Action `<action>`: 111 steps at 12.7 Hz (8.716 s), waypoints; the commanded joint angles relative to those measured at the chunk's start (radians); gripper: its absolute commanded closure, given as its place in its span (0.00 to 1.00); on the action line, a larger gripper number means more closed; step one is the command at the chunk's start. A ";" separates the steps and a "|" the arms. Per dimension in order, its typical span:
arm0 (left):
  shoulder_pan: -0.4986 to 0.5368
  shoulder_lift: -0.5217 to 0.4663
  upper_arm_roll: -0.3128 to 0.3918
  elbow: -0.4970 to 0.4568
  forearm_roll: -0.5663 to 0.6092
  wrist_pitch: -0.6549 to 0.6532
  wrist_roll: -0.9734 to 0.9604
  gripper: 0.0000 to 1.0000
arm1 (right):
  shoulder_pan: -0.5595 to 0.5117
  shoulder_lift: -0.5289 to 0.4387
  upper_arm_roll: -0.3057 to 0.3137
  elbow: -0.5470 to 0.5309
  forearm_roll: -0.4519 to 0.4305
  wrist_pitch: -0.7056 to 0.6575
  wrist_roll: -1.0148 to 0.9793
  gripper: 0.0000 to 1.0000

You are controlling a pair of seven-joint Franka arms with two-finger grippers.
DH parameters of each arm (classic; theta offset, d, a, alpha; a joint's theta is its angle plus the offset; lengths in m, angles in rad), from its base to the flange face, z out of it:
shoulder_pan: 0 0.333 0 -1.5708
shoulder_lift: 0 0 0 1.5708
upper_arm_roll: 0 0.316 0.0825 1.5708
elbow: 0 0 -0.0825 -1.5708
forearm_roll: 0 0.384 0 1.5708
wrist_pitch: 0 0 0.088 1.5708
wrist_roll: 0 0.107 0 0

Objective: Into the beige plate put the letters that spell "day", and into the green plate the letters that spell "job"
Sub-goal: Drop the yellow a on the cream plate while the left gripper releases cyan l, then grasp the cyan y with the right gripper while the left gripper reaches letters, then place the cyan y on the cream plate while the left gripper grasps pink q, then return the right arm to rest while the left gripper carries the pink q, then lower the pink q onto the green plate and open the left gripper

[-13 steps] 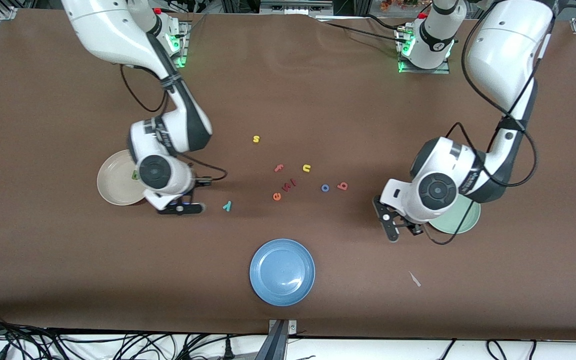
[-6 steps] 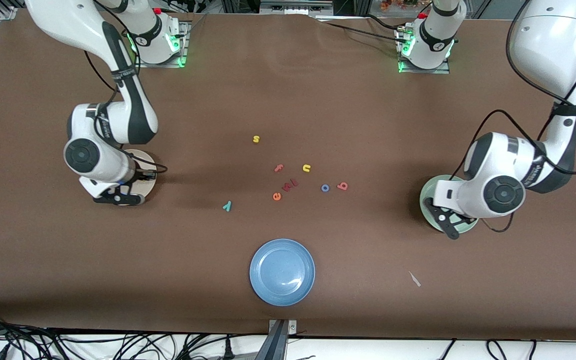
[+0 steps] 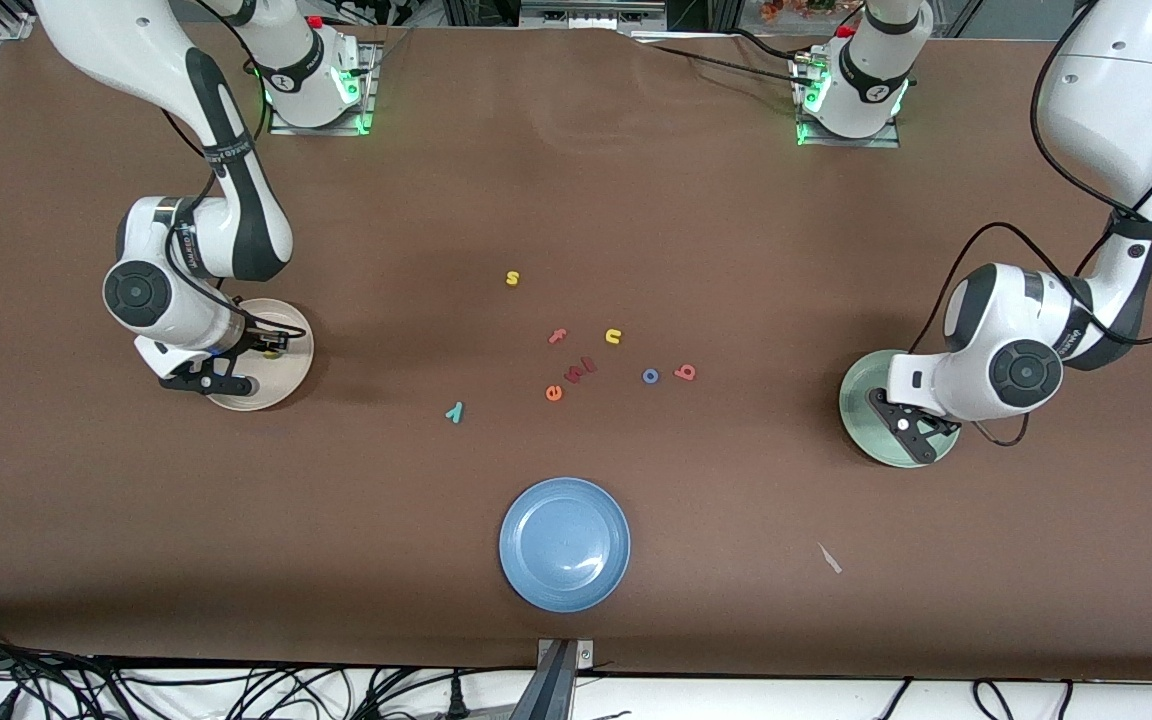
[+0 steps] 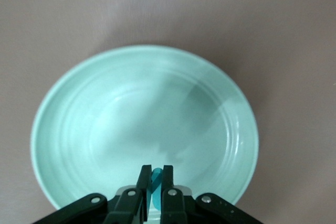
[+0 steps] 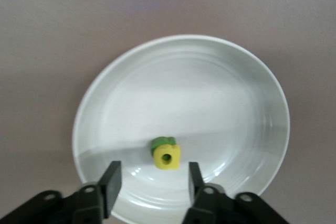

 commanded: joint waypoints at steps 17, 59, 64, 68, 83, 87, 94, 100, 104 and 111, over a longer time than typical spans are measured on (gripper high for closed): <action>0.082 -0.077 -0.151 -0.035 -0.046 -0.111 -0.186 0.00 | 0.110 0.453 0.251 0.643 0.176 -0.072 0.552 0.00; -0.323 0.183 -0.220 0.053 0.107 0.194 -2.669 0.37 | 0.073 -0.005 -0.142 0.165 0.131 -0.310 -0.019 0.00; -0.311 0.179 -0.221 0.053 0.107 0.193 -2.660 1.00 | 0.076 0.001 -0.052 0.304 0.145 -0.445 0.133 0.00; -0.300 0.122 -0.220 0.059 0.107 0.140 -2.599 1.00 | 0.087 -0.001 -0.049 0.378 0.162 -0.543 0.144 0.00; 0.007 0.007 -0.224 0.071 0.106 -0.105 -1.639 1.00 | -0.422 -0.325 0.425 0.380 -0.077 -0.750 0.016 0.00; 0.079 0.036 -0.224 0.067 0.104 -0.105 -1.479 1.00 | -0.437 -0.346 0.433 0.450 -0.073 -0.824 -0.017 0.00; 0.130 0.113 -0.198 0.093 0.106 -0.076 -1.261 1.00 | -0.397 -0.349 0.369 0.498 -0.055 -0.826 0.000 0.00; 0.130 0.153 -0.160 0.114 0.104 -0.025 -1.260 0.83 | -0.392 -0.335 0.366 0.503 -0.050 -0.821 0.020 0.00; 0.130 0.134 -0.163 0.114 0.106 -0.034 -1.260 0.00 | -0.392 -0.332 0.366 0.502 -0.044 -0.781 0.052 0.00; 0.110 0.079 -0.310 0.111 0.029 -0.134 -1.416 0.00 | -0.390 -0.321 0.367 0.501 -0.053 -0.704 0.055 0.00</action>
